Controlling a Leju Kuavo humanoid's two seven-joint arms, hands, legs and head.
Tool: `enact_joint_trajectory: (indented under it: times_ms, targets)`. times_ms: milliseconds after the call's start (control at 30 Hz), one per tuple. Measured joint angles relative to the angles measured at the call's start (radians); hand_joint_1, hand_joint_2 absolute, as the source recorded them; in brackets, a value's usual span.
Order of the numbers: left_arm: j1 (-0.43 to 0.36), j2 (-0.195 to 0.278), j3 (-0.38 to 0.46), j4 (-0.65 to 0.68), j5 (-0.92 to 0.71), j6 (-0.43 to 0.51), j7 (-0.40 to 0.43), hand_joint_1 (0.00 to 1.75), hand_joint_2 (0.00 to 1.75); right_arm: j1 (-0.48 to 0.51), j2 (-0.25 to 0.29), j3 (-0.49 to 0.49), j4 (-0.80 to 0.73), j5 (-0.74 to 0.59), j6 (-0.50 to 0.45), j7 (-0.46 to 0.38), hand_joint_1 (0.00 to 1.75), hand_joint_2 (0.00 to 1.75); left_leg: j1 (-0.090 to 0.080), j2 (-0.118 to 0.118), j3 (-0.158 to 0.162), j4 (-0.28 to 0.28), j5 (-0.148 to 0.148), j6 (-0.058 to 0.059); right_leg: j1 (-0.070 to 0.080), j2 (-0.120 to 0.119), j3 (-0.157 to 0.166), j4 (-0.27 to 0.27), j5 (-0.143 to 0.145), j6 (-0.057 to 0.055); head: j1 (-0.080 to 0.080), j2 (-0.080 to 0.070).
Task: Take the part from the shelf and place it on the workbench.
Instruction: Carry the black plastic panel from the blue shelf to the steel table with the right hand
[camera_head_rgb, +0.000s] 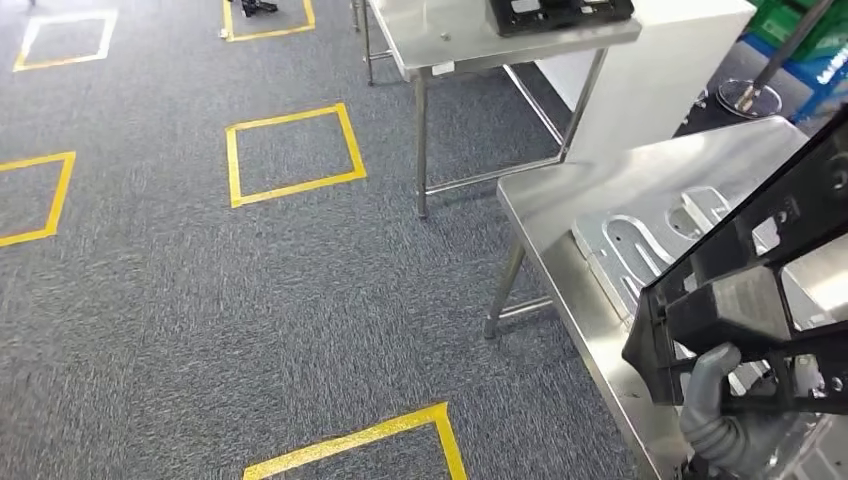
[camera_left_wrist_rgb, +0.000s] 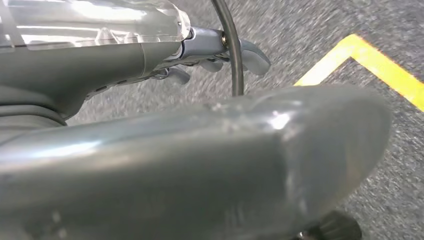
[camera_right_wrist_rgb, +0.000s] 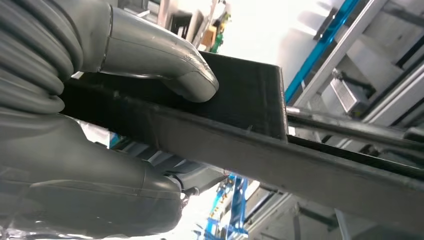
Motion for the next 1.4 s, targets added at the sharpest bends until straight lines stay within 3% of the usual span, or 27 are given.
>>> enact_joint_trajectory:
  times_ms: [67, 100, 133, 167, 233, 300, 367, 400, 433, 500, 533, 600, 633, 667, 733, 767, 833, 900, 967, 1033, 1100, 1133, 1200, 1267, 1333, 1400]
  targets:
    - [0.006, 0.0, 0.0, 0.0, -0.002, 0.002, 0.0, 0.0, 0.0, -0.003, 0.002, 0.0, 0.006, 0.0, 0.0, 0.002, 1.75, 1.75, 0.0, -0.023, -0.072, 0.132, -0.047, -0.002, 0.0, 0.025, 0.001, 0.001, -0.002, -0.004, -0.004, 0.0]
    - [0.009, 0.0, 0.0, 0.0, -0.003, 0.002, 0.0, 0.0, 0.0, -0.003, 0.003, 0.0, 0.009, 0.001, 0.0, 0.003, 1.75, 1.75, 0.0, -0.026, -0.095, 0.163, -0.045, -0.003, 0.0, 0.039, 0.002, 0.003, -0.003, -0.004, -0.004, 0.0]
    - [0.01, 0.0, 0.0, 0.0, -0.004, 0.003, 0.0, 0.0, 0.0, -0.003, 0.004, 0.0, 0.011, 0.001, 0.0, 0.004, 1.75, 1.75, 0.0, -0.027, -0.1, 0.155, -0.022, -0.003, 0.0, 0.053, 0.004, 0.005, -0.004, -0.004, -0.004, 0.0]
    - [0.01, 0.0, 0.0, 0.0, -0.005, 0.003, 0.0, 0.0, 0.0, -0.003, 0.005, 0.0, 0.013, 0.001, 0.0, 0.005, 1.75, 1.75, 0.001, -0.032, -0.086, 0.109, 0.018, -0.003, -0.001, 0.067, 0.005, 0.009, -0.007, -0.002, -0.004, 0.0]
    - [0.01, 0.001, 0.0, 0.0, -0.006, 0.006, 0.001, 0.0, 0.0, -0.005, 0.007, 0.0, 0.016, 0.002, 0.0, 0.006, 1.75, 1.75, 0.005, -0.072, -0.038, -0.022, 0.088, -0.002, -0.002, 0.092, 0.004, 0.024, -0.016, 0.005, -0.004, 0.0]
    - [0.01, 0.001, 0.002, 0.0, -0.01, 0.007, 0.002, 0.0, 0.0, -0.008, 0.008, 0.0, 0.019, 0.003, 0.002, 0.009, 1.75, 1.75, 0.005, -0.105, -0.011, -0.089, 0.107, 0.004, -0.005, 0.117, -0.005, 0.036, -0.021, 0.016, -0.004, 0.0]
    - [0.008, 0.001, 0.005, 0.0, -0.015, 0.007, 0.004, 0.0, 0.0, -0.009, 0.009, 0.001, 0.021, 0.006, 0.004, 0.013, 1.75, 1.75, 0.002, -0.093, -0.008, -0.094, 0.106, 0.016, -0.008, 0.138, -0.014, 0.035, -0.018, 0.028, -0.005, 0.0]
    - [0.005, 0.001, 0.006, 0.0, -0.016, 0.007, 0.004, 0.0, 0.0, -0.009, 0.01, 0.001, 0.021, 0.008, 0.006, 0.015, 1.75, 1.75, 0.002, -0.081, -0.006, -0.098, 0.109, 0.023, -0.009, 0.131, -0.016, 0.039, -0.02, 0.033, -0.004, 0.0]
    - [0.002, 0.001, 0.007, 0.0, -0.018, 0.007, 0.003, 0.0, 0.0, -0.01, 0.01, 0.001, 0.023, 0.01, 0.007, 0.017, 1.75, 1.75, 0.002, -0.07, -0.003, -0.104, 0.112, 0.031, -0.008, 0.11, -0.024, 0.053, -0.029, 0.038, -0.001, 0.0]
    - [0.003, 0.001, 0.01, 0.0, -0.02, 0.008, 0.002, 0.0, 0.0, -0.014, 0.01, 0.002, 0.026, 0.015, 0.01, 0.018, 1.75, 1.75, 0.002, -0.044, 0.001, -0.113, 0.115, 0.041, -0.007, 0.048, -0.065, 0.138, -0.078, 0.046, 0.005, 0.0]
    - [0.006, 0.001, 0.012, 0.0, -0.021, 0.008, 0.002, 0.0, 0.0, -0.017, 0.01, 0.003, 0.029, 0.017, 0.01, 0.018, 1.75, 1.75, 0.001, -0.031, 0.001, -0.114, 0.114, 0.043, -0.008, 0.028, -0.098, 0.202, -0.108, 0.05, 0.007, 0.0]
    - [0.009, 0.001, 0.014, 0.0, -0.022, 0.008, 0.002, 0.0, 0.0, -0.018, 0.011, 0.003, 0.035, 0.019, 0.01, 0.018, 1.75, 1.75, -0.001, -0.004, 0.002, -0.114, 0.112, 0.045, -0.013, 0.015, -0.152, 0.297, -0.135, 0.055, 0.007, 0.0]
    - [0.009, 0.001, 0.015, 0.0, -0.023, 0.008, 0.002, 0.0, 0.0, -0.018, 0.011, 0.004, 0.038, 0.02, 0.01, 0.018, 1.75, 1.75, -0.002, 0.009, 0.003, -0.114, 0.109, 0.045, -0.014, 0.012, -0.155, 0.298, -0.121, 0.056, 0.007, 0.0]
    - [0.008, 0.001, 0.015, 0.0, -0.023, 0.008, 0.001, 0.0, 0.0, -0.018, 0.011, 0.004, 0.04, 0.022, 0.01, 0.018, 1.75, 1.75, -0.002, 0.021, 0.006, -0.114, 0.107, 0.043, -0.015, 0.006, -0.137, 0.259, -0.091, 0.055, 0.007, 0.0]
    - [0.006, 0.0, 0.015, 0.0, -0.024, 0.008, 0.0, 0.0, 0.0, -0.02, 0.011, 0.004, 0.043, 0.027, 0.009, 0.018, 1.75, 1.75, -0.004, 0.042, 0.016, -0.114, 0.1, 0.038, -0.008, -0.031, -0.066, 0.121, -0.026, 0.045, 0.007, 0.0]
    - [0.006, 0.0, 0.016, 0.0, -0.025, 0.008, 0.0, 0.0, 0.0, -0.022, 0.011, 0.005, 0.043, 0.029, 0.009, 0.019, 1.75, 1.75, -0.005, 0.051, 0.021, -0.115, 0.096, 0.033, -0.002, -0.05, -0.038, 0.066, -0.008, 0.037, 0.007, 0.0]
    - [0.005, -0.001, 0.016, 0.0, -0.029, 0.008, 0.0, 0.0, 0.0, -0.026, 0.011, 0.006, 0.044, 0.032, 0.009, 0.022, 1.75, 1.75, -0.006, 0.071, 0.028, -0.116, 0.089, 0.022, 0.009, -0.061, -0.02, 0.025, -0.006, 0.024, 0.006, 0.0]
    - [0.001, -0.001, 0.016, 0.0, -0.033, 0.009, 0.0, 0.0, 0.0, -0.026, 0.011, 0.006, 0.044, 0.033, 0.009, 0.026, 1.75, 1.75, -0.004, 0.083, 0.036, -0.118, 0.084, 0.011, 0.008, -0.036, -0.017, 0.016, -0.002, 0.015, 0.006, 0.0]
    - [-0.004, -0.002, 0.016, 0.0, -0.035, 0.009, 0.0, 0.0, 0.0, -0.029, 0.012, 0.006, 0.045, 0.034, 0.009, 0.03, 1.75, 1.75, -0.002, 0.044, 0.027, -0.082, 0.059, 0.002, 0.0, -0.015, -0.005, 0.0, 0.005, 0.004, 0.004, 0.0]
    - [-0.002, -0.002, 0.016, 0.0, -0.035, 0.01, 0.001, 0.0, 0.0, -0.035, 0.013, 0.007, 0.047, 0.034, 0.008, 0.033, 1.75, 1.75, -0.001, -0.011, -0.027, 0.031, 0.002, -0.003, -0.003, 0.006, 0.001, -0.007, 0.008, -0.003, 0.0, 0.0]
    - [0.004, -0.002, 0.017, 0.0, -0.038, 0.01, 0.002, 0.0, 0.0, -0.037, 0.014, 0.009, 0.053, 0.034, 0.009, 0.037, 1.75, 1.75, 0.0, -0.025, -0.09, 0.141, -0.034, -0.005, -0.002, 0.033, 0.002, -0.005, 0.007, -0.005, -0.002, 0.0]
    - [0.006, -0.002, 0.017, 0.001, -0.04, 0.01, 0.002, 0.0, 0.0, -0.037, 0.015, 0.01, 0.056, 0.034, 0.009, 0.038, 1.75, 1.75, 0.0, -0.026, -0.102, 0.151, -0.022, -0.006, -0.003, 0.048, 0.002, -0.002, 0.005, -0.005, -0.002, 0.0]
    - [0.006, -0.002, 0.017, 0.001, -0.043, 0.012, 0.002, 0.0, 0.0, -0.038, 0.015, 0.011, 0.06, 0.034, 0.01, 0.04, 1.75, 1.75, 0.004, -0.039, -0.075, 0.064, 0.051, -0.008, -0.006, 0.076, 0.003, 0.007, -0.001, 0.0, -0.003, 0.0]
    - [0.006, -0.002, 0.018, 0.001, -0.044, 0.013, 0.002, 0.0, 0.0, -0.04, 0.015, 0.011, 0.062, 0.034, 0.011, 0.042, 1.75, 1.75, 0.008, -0.08, -0.029, -0.053, 0.106, -0.008, -0.007, 0.101, -0.001, 0.025, -0.01, 0.011, -0.004, 0.0]
    - [0.007, -0.002, 0.02, 0.001, -0.046, 0.013, 0.002, 0.0, 0.0, -0.04, 0.016, 0.011, 0.062, 0.035, 0.011, 0.041, 1.75, 1.75, 0.006, -0.099, -0.013, -0.093, 0.11, 0.001, -0.009, 0.122, -0.01, 0.034, -0.014, 0.022, -0.004, 0.0]
    - [0.005, -0.003, 0.021, 0.001, -0.05, 0.014, 0.001, 0.0, 0.0, -0.035, 0.017, 0.011, 0.063, 0.039, 0.008, 0.039, 1.75, 1.75, 0.004, -0.076, -0.009, -0.098, 0.115, 0.017, -0.011, 0.139, -0.016, 0.033, -0.011, 0.032, -0.004, 0.0]
